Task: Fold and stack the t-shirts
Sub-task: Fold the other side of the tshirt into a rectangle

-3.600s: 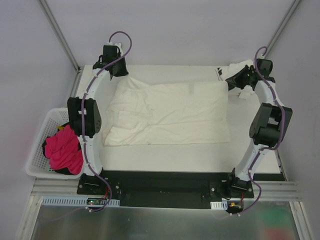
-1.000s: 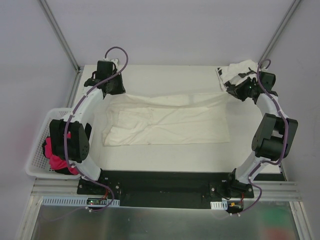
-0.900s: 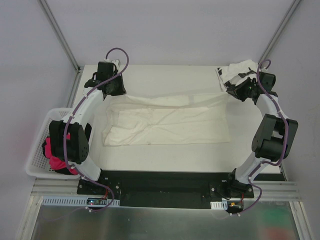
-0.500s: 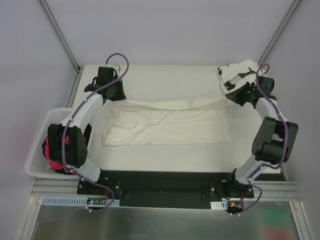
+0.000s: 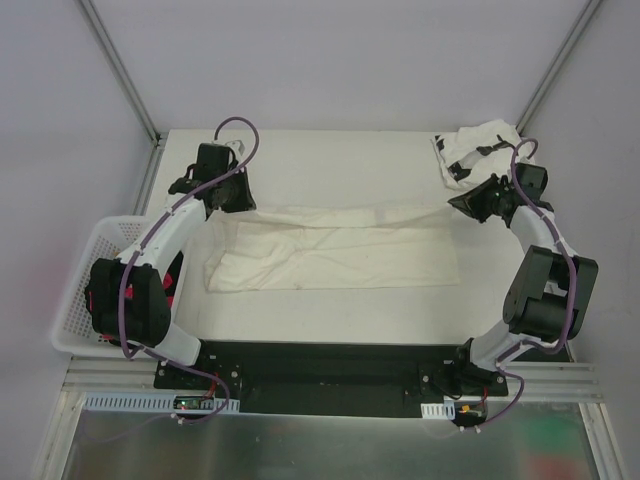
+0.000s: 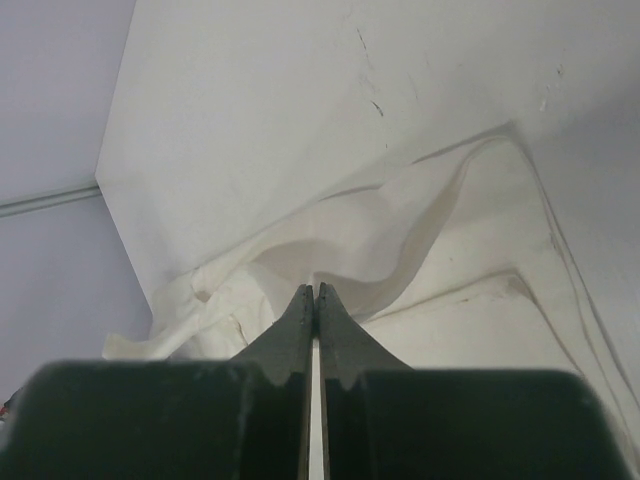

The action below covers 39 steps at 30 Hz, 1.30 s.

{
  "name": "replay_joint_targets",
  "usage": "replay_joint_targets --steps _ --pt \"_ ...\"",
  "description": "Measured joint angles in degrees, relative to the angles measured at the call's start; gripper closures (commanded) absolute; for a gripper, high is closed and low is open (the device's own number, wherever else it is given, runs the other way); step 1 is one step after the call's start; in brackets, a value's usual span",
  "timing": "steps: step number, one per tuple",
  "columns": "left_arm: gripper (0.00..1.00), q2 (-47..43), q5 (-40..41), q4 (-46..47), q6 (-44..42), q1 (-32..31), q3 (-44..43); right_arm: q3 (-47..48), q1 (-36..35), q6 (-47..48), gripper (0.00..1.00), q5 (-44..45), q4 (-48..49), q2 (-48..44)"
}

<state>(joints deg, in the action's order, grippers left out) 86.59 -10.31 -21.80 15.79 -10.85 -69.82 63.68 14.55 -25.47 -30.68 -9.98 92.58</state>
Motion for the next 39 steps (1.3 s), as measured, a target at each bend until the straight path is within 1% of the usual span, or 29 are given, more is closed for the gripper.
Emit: replay_joint_targets --steps 11,12,13,16,19,24,30,36,39 --pt "1.0 -0.26 -1.44 0.07 0.92 -0.85 1.57 -1.68 0.02 -1.14 0.99 0.28 -1.9 -3.34" --pt "1.0 -0.37 -1.55 0.07 0.98 -1.16 2.03 -1.7 0.02 -1.14 0.96 0.37 -2.27 -3.56" --pt "1.0 -0.48 -1.6 0.07 1.09 -1.22 2.47 -1.73 0.0 -1.14 0.89 0.39 -2.64 -3.78" --pt "1.0 -0.9 -1.79 0.09 1.33 -1.6 3.96 -2.6 0.0 -1.49 0.74 0.52 -3.34 -4.55" --pt "1.0 -1.68 -2.08 0.0 1.49 -1.99 5.64 -4.63 0.02 -2.08 0.71 0.9 -4.37 -5.55" --pt "1.0 -4.15 -2.4 -0.48 1.86 -3.1 8.35 -8.17 0.02 -2.93 0.69 1.79 -6.64 -9.25" --pt "1.0 -8.87 -1.64 -1.79 2.82 -3.74 9.81 -8.81 0.04 -2.99 0.69 3.82 -8.31 -15.26" --pt "1.0 -12.28 0.2 -2.51 2.82 -3.85 9.81 -8.48 -0.72 -5.33 0.71 4.31 -5.77 -13.44" --pt "1.0 -13.53 0.59 -2.58 2.84 -3.85 10.54 -8.48 -2.99 -7.52 0.73 4.48 -3.28 -11.15"
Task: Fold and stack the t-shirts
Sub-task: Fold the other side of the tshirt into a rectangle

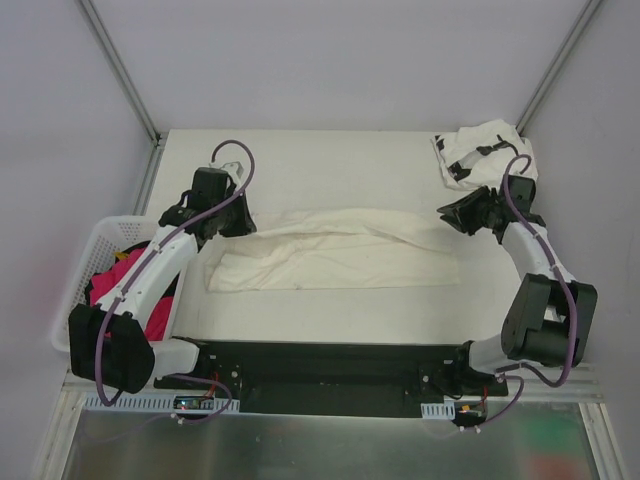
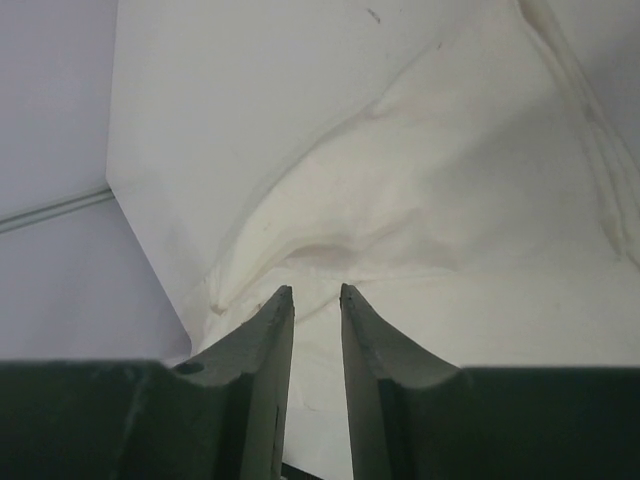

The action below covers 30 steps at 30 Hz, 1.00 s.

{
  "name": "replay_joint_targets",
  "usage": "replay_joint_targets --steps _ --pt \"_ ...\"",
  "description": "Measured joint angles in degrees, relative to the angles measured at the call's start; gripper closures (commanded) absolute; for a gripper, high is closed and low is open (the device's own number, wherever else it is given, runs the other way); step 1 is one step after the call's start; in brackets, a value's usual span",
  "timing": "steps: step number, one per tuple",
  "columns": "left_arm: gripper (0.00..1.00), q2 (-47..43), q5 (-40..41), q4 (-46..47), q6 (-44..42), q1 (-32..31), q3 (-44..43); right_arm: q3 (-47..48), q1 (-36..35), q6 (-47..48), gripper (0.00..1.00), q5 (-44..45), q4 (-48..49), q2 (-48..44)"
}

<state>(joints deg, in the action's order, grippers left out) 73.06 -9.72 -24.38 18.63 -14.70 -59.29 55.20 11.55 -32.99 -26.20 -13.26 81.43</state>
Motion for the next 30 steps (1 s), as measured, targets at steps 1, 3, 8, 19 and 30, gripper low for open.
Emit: replay_joint_targets --steps 1,3,8,19,30 --pt "1.0 -0.5 0.0 -0.02 -0.02 0.0 0.59 0.02 -0.87 -0.63 0.74 0.0 0.63 0.66" --pt "1.0 -1.49 0.02 -0.07 -0.02 -0.02 2.12 0.13 -3.13 -1.97 0.76 0.07 2.12 1.84" --pt "1.0 -2.21 0.39 0.11 -0.28 -0.39 4.42 1.66 -7.96 -5.03 0.91 0.31 5.97 3.87" --pt "0.47 -0.17 -0.37 2.32 -1.29 -1.88 5.27 5.97 -14.23 -11.63 0.98 -0.79 15.28 14.56" --pt "0.2 2.84 -0.17 3.45 -1.31 -3.37 0.83 8.48 -14.95 -13.0 0.99 -1.81 18.18 16.41"
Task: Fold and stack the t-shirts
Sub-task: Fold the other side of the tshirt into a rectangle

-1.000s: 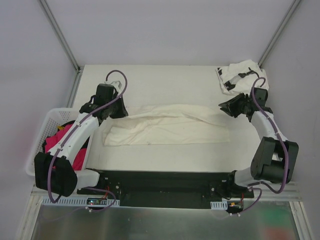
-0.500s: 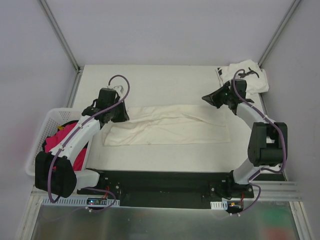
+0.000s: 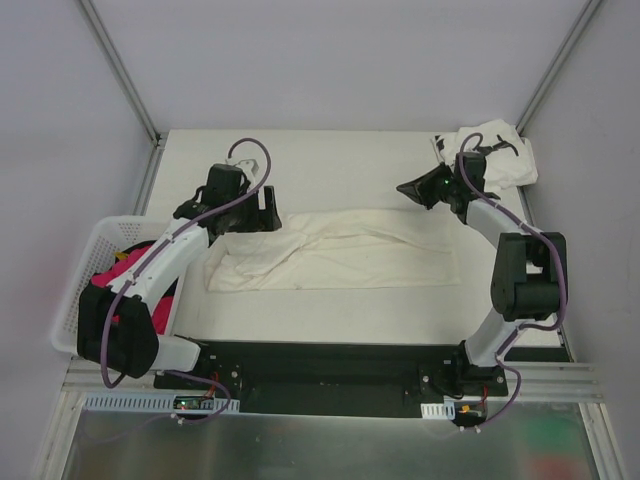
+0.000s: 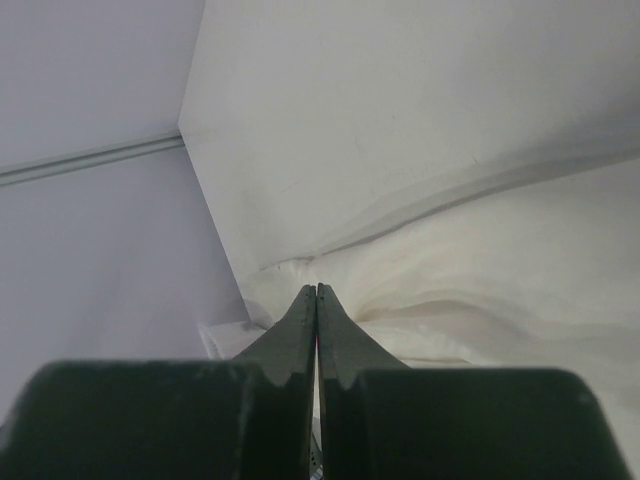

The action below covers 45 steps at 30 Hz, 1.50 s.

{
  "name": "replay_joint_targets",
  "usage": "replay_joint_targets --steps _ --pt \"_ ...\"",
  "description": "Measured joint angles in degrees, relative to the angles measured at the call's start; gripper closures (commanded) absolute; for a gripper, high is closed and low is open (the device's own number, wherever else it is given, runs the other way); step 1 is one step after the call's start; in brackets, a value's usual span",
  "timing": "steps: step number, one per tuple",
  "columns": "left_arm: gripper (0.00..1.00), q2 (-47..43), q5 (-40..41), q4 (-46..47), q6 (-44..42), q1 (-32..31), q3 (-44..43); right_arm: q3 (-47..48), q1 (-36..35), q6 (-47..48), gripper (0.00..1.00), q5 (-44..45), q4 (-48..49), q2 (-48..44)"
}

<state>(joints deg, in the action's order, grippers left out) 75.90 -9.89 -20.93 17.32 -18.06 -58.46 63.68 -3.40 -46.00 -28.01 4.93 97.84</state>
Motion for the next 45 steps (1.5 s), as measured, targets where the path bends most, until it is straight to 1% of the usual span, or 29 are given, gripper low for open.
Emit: replay_joint_targets --steps 3,10,16,22,31,35,38,42,45 --pt "0.21 3.13 1.14 2.08 0.83 0.0 -2.12 0.81 -0.48 -0.57 0.99 -0.44 1.25 2.36" --pt "0.21 12.17 2.95 3.54 3.45 -0.04 -7.87 0.9 -3.37 -2.1 0.99 -1.44 2.21 6.86" --pt "0.22 15.26 3.72 4.31 4.81 -0.39 -11.72 0.85 -7.19 -3.54 0.99 -1.55 3.91 7.39" --pt "0.22 18.49 2.73 5.6 5.9 -0.72 -15.13 0.0 -11.69 -5.6 0.99 -2.25 5.79 10.43" --pt "0.22 19.1 1.31 5.44 5.57 -0.72 -15.17 -6.27 -12.83 -9.11 0.99 -2.47 9.55 11.02" --pt "0.22 18.73 1.03 5.16 5.01 -0.7 -15.17 -11.32 -13.14 -11.02 0.99 -2.51 12.76 10.97" --pt "0.22 17.81 0.96 5.09 4.35 -0.61 -15.08 -15.91 -13.14 -12.0 0.99 -2.75 13.81 10.56" --pt "0.22 15.39 0.98 4.55 3.89 -0.55 -14.64 -20.85 -13.07 -12.55 0.99 -2.75 16.11 7.26" --pt "0.22 13.86 1.01 4.39 3.41 -0.22 -14.62 -21.99 -13.07 -12.66 0.99 -2.89 17.44 6.99"
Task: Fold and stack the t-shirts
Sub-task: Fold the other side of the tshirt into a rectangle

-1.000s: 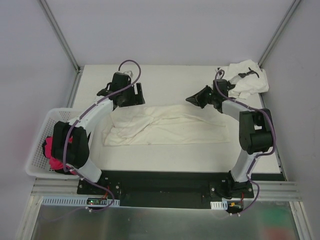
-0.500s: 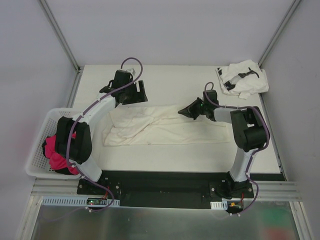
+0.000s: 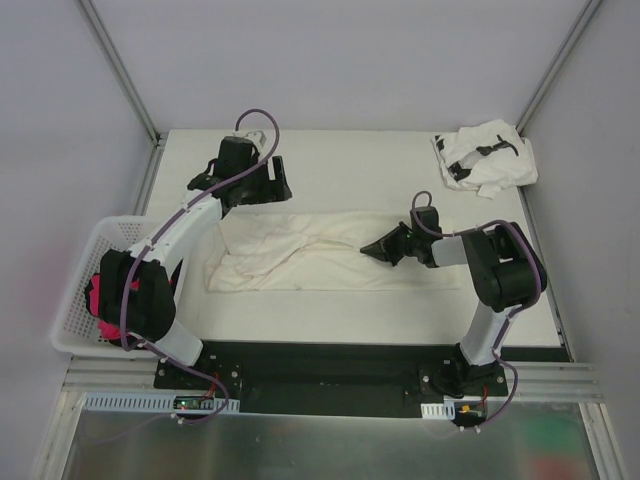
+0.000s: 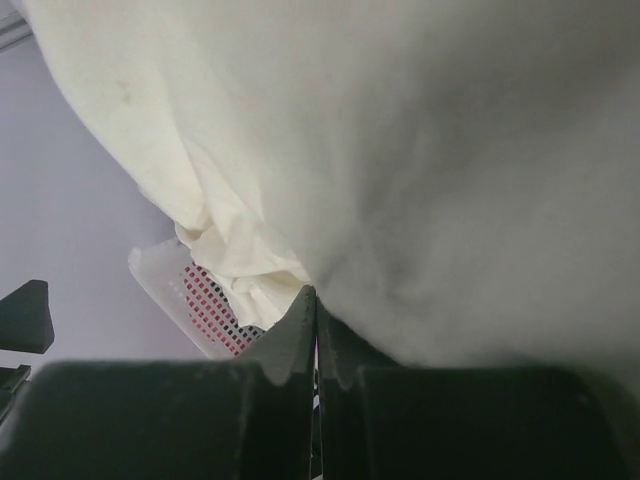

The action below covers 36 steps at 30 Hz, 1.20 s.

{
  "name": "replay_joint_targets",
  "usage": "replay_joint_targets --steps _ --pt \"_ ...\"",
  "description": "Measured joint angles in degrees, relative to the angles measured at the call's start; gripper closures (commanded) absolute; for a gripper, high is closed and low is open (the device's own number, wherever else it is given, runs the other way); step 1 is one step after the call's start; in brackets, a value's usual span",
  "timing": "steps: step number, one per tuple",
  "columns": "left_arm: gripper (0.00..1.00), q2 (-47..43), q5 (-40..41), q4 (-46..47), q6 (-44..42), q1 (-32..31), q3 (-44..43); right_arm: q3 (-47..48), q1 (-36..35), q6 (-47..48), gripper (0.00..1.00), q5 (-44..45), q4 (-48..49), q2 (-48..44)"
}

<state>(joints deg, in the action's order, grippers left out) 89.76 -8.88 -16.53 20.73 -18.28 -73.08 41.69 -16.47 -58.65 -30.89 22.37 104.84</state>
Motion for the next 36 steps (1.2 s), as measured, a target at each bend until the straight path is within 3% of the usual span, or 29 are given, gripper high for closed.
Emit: replay_joint_targets --steps 8,13,18,27,36 --pt "0.22 -1.33 0.83 -0.15 -0.28 0.0 1.97 5.46 0.13 -0.68 0.99 -0.5 -1.4 -0.02" --pt "0.23 -3.65 8.83 -0.48 3.93 0.31 5.68 12.17 0.72 -0.59 0.99 -1.44 -1.55 -0.66" --pt "0.24 -3.3 17.7 1.16 8.74 4.31 5.97 12.85 2.58 0.24 0.99 -2.08 -1.77 -3.34" --pt "0.28 12.39 21.51 4.11 16.04 12.66 -1.2 8.66 6.93 1.4 0.98 -3.34 -2.67 -8.26" --pt "0.3 17.59 21.68 3.48 20.11 12.98 -1.25 7.08 10.64 2.25 0.98 -3.87 -3.19 -11.06"
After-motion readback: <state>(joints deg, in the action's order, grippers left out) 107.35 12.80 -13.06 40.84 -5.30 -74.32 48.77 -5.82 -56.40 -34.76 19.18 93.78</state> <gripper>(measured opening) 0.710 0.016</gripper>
